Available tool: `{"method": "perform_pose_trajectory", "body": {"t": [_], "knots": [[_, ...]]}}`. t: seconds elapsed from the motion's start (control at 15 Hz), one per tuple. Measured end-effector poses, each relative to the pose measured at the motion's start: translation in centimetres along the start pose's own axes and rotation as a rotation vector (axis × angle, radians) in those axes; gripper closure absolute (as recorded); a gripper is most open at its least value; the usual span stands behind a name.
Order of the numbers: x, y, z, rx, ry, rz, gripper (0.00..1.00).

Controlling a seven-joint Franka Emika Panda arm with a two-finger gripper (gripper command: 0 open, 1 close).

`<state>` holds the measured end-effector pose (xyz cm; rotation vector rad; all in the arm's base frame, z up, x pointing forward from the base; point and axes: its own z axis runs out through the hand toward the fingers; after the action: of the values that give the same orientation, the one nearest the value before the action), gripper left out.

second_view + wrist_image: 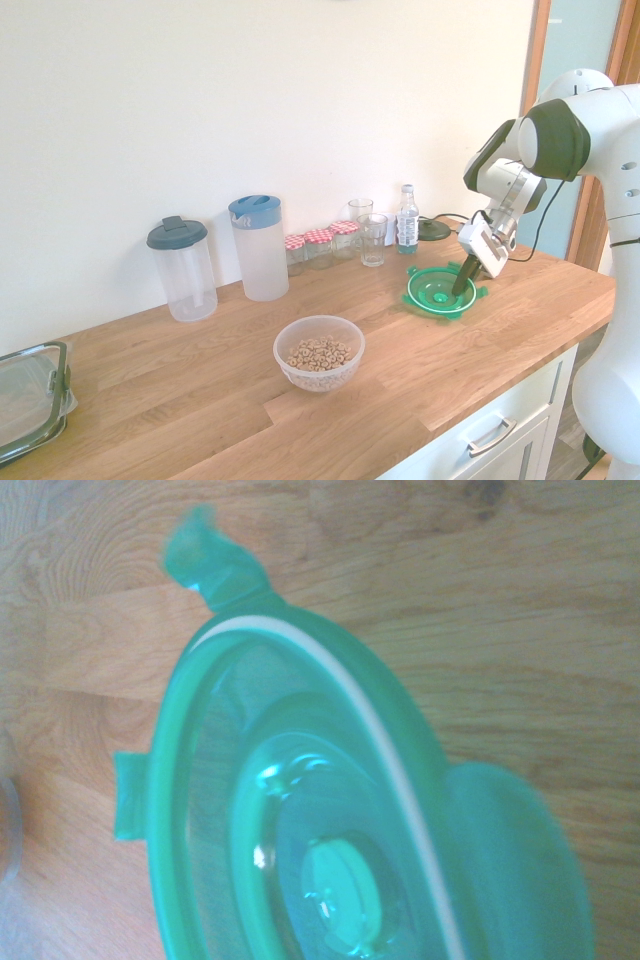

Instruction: Cover the lid of food container

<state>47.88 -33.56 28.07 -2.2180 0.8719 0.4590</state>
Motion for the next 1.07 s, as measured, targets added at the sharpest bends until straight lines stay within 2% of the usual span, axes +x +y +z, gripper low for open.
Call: {"method": "perform_pose_trajectory", "body": {"t": [0.2, 0.33, 0.53, 0.67, 0.87, 1.07], "knots": [[-0.4, -0.2, -0.7, -0.055, 0.010, -0.003, 1.00], [-2.2, -2.9, -3.3, -0.115, 0.059, -0.011, 1.00], [-8.6, -10.0, -9.1, -0.273, 0.200, -0.040, 1.00], [-12.7, -13.9, -10.8, -0.388, 0.282, -0.041, 1.00], [-16.2, -18.9, -11.2, -0.549, 0.409, -0.026, 1.00], [-18.8, -23.7, -9.4, -0.727, 0.529, -0.016, 1.00]]}}
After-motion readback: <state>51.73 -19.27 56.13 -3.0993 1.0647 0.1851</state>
